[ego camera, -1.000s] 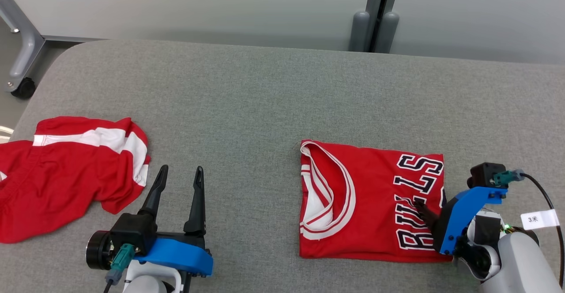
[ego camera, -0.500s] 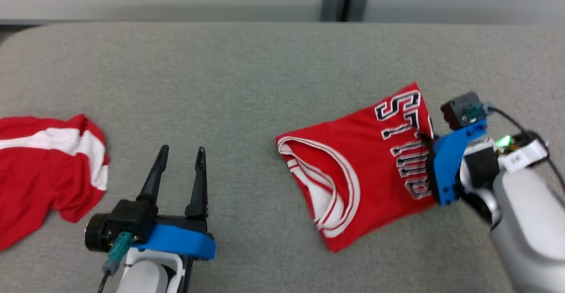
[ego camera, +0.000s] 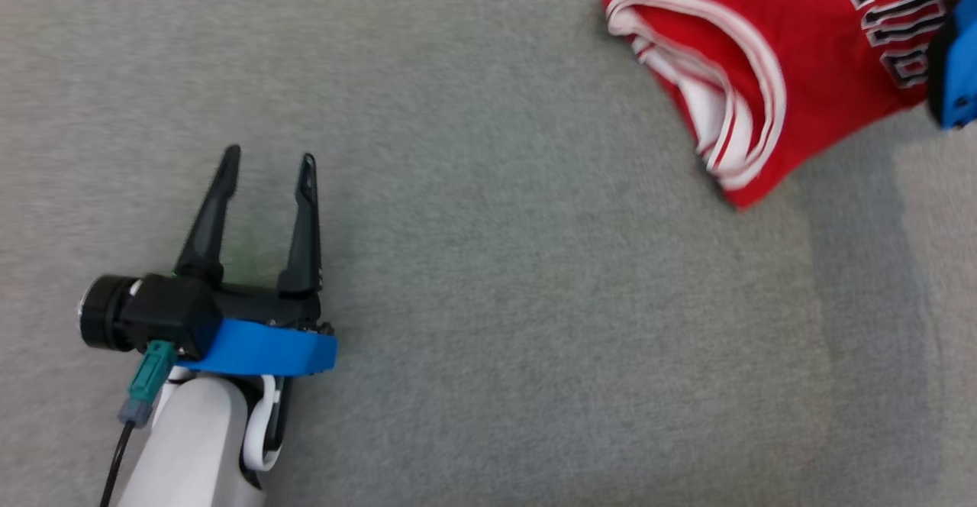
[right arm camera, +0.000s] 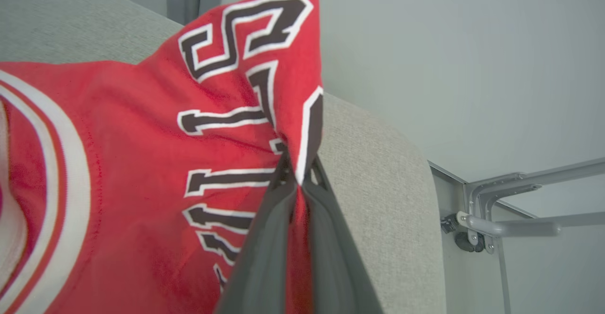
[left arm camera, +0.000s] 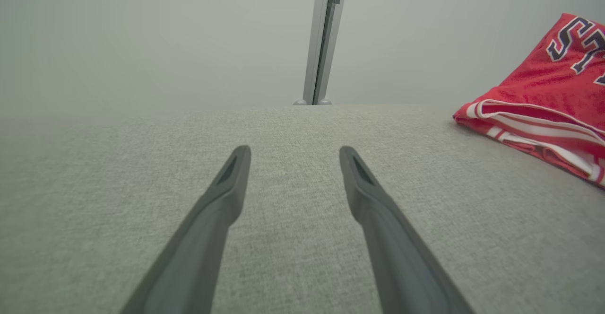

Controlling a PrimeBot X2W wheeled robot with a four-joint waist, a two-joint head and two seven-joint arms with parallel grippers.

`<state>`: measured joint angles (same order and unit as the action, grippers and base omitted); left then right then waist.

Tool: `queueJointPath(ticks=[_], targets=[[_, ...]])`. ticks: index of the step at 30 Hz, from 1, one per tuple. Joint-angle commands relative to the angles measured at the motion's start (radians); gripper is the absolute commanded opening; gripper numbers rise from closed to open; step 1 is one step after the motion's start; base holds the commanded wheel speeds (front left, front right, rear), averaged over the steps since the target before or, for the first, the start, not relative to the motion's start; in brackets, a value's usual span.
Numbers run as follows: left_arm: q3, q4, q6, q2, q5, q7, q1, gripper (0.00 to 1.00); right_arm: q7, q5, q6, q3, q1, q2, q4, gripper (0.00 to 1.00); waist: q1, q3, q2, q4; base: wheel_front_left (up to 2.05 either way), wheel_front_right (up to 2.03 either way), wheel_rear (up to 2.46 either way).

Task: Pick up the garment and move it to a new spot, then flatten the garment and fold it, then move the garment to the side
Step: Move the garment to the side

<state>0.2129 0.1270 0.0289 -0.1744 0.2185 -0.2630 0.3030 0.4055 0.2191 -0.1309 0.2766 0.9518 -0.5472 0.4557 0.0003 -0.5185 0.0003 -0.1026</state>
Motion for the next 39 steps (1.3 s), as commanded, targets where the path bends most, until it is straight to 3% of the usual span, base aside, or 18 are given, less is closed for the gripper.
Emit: queueJointPath(ticks=[1, 9, 21, 26, 27, 28, 29, 34, 39], targets=[[0.001, -0.011, 0.006, -0.012, -0.008, -0.002, 0.022, 1.0, -0.036, -0.015, 0.0, -0.024, 0.035, -0.017, 0.012, 0.0, -0.0003, -0.022, -0.0003, -0.016, 0.0, 0.0, 0.0], [0.025, -0.06, 0.019, -0.047, -0.027, 0.038, 0.045, 1.0, -0.172, -0.103, 0.0, -0.125, 0.118, -0.029, 0.136, 0.0, -0.0003, -0.124, -0.0003, -0.091, 0.0, 0.0, 0.0], [0.039, -0.137, 0.014, -0.071, -0.041, 0.071, 0.08, 1.0, -0.273, -0.254, 0.0, -0.278, 0.168, -0.082, 0.25, 0.0, -0.0003, -0.203, -0.0003, -0.065, 0.0, 0.0, 0.0], [0.031, -0.158, 0.007, -0.089, -0.042, 0.081, 0.069, 1.0, -0.284, -0.323, 0.0, -0.387, 0.146, -0.051, 0.29, 0.0, -0.0003, -0.212, -0.0003, -0.058, 0.0, 0.0, 0.0], [0.031, -0.16, 0.006, -0.09, -0.041, 0.083, 0.068, 1.0, -0.289, -0.338, 0.0, -0.409, 0.141, -0.04, 0.295, 0.1, -0.0003, -0.21, -0.0003, -0.056, 0.0, 0.0, 0.0], [0.032, -0.16, 0.005, -0.09, -0.039, 0.085, 0.069, 1.0, -0.298, -0.354, 0.0, -0.425, 0.136, -0.034, 0.297, 0.82, -0.0003, -0.207, -0.0003, -0.055, 0.0, 0.0, 0.0], [0.034, -0.159, 0.004, -0.088, -0.037, 0.085, 0.07, 1.0, -0.314, -0.367, 0.0, -0.44, 0.136, -0.031, 0.294, 1.0, -0.0003, -0.203, -0.0003, -0.053, 0.0, 0.0, 0.0], [0.049, -0.138, 0.008, -0.062, -0.019, 0.063, 0.07, 1.0, -0.325, -0.413, 0.0, -0.513, 0.12, 0.004, 0.321, 1.0, -0.0003, -0.146, -0.0003, -0.04, 0.0, 0.0, 0.0], [0.055, -0.068, 0.01, -0.011, 0.016, 0.023, 0.059, 1.0, -0.417, -0.379, 0.0, -0.557, 0.065, 0.029, 0.335, 1.0, -0.0003, -0.035, -0.0003, 0.008, 0.0, 0.0, 0.0]])
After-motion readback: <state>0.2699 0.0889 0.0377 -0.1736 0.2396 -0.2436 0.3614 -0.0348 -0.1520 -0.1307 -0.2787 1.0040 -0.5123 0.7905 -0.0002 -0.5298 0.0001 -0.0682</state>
